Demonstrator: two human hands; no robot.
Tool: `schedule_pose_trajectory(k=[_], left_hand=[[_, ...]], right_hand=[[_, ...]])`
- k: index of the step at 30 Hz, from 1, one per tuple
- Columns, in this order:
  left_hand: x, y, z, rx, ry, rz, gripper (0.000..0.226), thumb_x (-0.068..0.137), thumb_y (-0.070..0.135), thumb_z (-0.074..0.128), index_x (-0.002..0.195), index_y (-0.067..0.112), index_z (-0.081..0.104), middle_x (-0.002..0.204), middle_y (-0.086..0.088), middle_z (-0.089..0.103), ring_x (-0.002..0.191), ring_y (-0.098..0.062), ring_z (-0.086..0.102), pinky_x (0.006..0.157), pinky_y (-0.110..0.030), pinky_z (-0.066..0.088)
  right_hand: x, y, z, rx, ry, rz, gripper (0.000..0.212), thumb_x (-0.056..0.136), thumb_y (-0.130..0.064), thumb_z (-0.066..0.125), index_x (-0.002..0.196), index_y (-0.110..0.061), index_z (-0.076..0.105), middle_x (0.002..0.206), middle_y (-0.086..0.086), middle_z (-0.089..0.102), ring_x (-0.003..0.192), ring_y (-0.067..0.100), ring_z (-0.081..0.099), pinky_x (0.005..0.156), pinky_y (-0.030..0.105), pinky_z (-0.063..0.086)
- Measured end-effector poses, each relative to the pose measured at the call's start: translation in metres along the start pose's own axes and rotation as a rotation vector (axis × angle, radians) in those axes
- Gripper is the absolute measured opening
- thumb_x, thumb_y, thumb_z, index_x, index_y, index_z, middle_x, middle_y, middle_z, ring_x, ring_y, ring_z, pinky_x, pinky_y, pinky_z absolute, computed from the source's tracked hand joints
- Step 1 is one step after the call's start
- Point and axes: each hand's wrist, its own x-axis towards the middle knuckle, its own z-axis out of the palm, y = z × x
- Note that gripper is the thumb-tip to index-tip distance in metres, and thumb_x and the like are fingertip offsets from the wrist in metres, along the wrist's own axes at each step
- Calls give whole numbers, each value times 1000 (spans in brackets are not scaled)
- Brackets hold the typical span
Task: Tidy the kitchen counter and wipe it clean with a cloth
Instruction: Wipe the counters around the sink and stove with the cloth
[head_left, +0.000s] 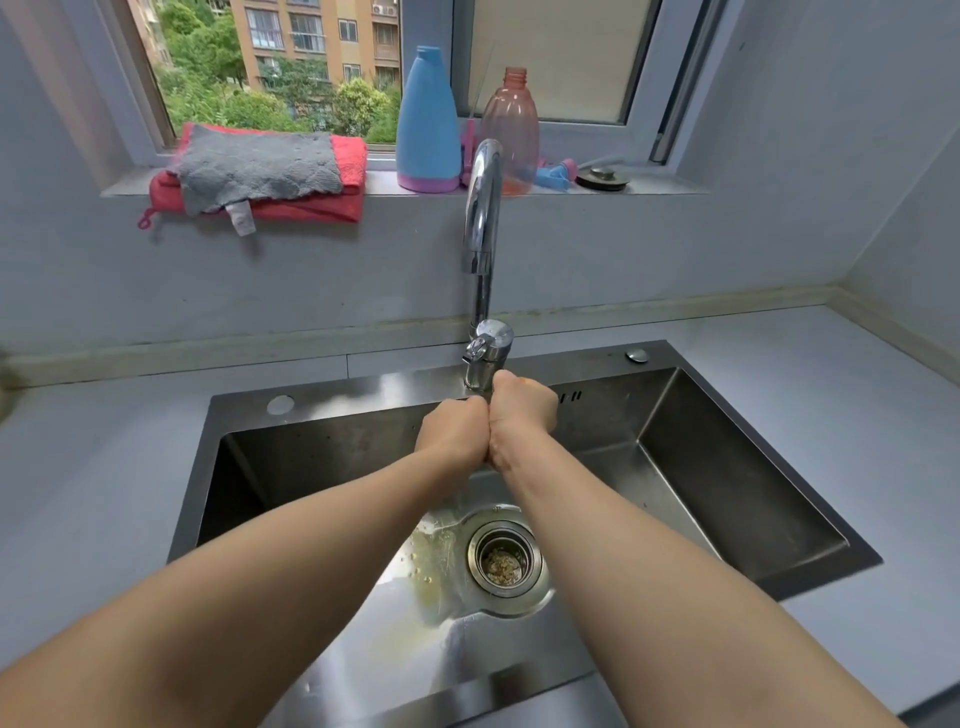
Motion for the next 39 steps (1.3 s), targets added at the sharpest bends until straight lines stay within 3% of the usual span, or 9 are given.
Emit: schedule_pose_trajectory(k=[4, 8, 12, 17, 23, 30, 34, 36, 39], left_hand=[[1, 3, -2, 99, -25, 39, 41, 97, 20, 28, 102, -2, 62, 110, -24, 63, 100, -36, 58, 82, -35, 46], [-2, -1, 0, 31, -137, -61, 53, 96, 51, 34, 94, 6, 61, 81, -12, 58, 63, -22, 55, 54, -25, 47], [-5, -5, 14, -125, -226, -117, 33, 90, 40, 56, 84, 8, 49, 76, -10, 52, 61, -22, 52, 67, -35, 52], [-17, 13, 50, -140, -227, 21, 31, 84, 35, 68, 85, 10, 50, 83, -13, 61, 72, -28, 61, 79, -43, 55], [-58, 55, 105, 6, -398, 217, 31, 87, 39, 63, 89, 11, 50, 97, -14, 64, 83, -27, 64, 76, -35, 53], [-133, 99, 177, 78, -743, 316, 27, 83, 25, 71, 79, 15, 46, 94, -11, 64, 80, -24, 66, 73, -36, 55], [-177, 108, 224, 319, -613, 561, 18, 84, 22, 69, 85, 15, 52, 99, -6, 58, 86, -19, 58, 69, -28, 48], [-202, 111, 250, 288, -582, 576, 9, 86, 9, 61, 90, 15, 56, 100, -8, 56, 79, -20, 53, 59, -24, 43], [-246, 114, 288, 209, -632, 509, 29, 88, -6, 44, 99, 16, 59, 110, -12, 58, 69, -20, 49, 49, -21, 37]], right_hand=[[3, 5, -7, 52, -67, 11, 31, 80, -11, 53, 52, -10, 41, 54, 6, 46, 56, 23, 41, 58, 30, 36], [11, 13, -30, -145, -305, 59, 27, 88, -40, 58, 82, -14, 53, 83, 6, 60, 85, 27, 61, 81, 39, 54], [14, 24, -64, -225, -437, 255, 67, 67, -53, 70, 119, -13, 54, 108, 11, 67, 89, 28, 69, 67, 36, 57], [14, 2, -130, -187, -307, 207, 5, 86, -7, 61, 81, -8, 59, 77, 11, 63, 61, 22, 61, 59, 30, 51], [13, -21, -219, -216, 15, 72, 16, 87, -9, 49, 79, -13, 63, 73, 5, 55, 71, 20, 51, 62, 27, 39], [-2, -25, -337, -46, 391, -62, 32, 95, -12, 41, 71, -24, 59, 81, 3, 61, 86, 25, 60, 85, 40, 55], [-16, -25, -399, 4, 571, -125, 26, 95, -11, 42, 77, -16, 60, 72, -2, 55, 76, 21, 56, 74, 33, 52], [-24, -25, -437, 78, 656, -157, 28, 96, -12, 44, 72, -17, 59, 74, 2, 58, 75, 21, 55, 73, 33, 52], [-39, -26, -507, 219, 743, -188, 28, 95, -15, 45, 72, -20, 59, 87, 8, 61, 81, 25, 58, 73, 38, 55]])
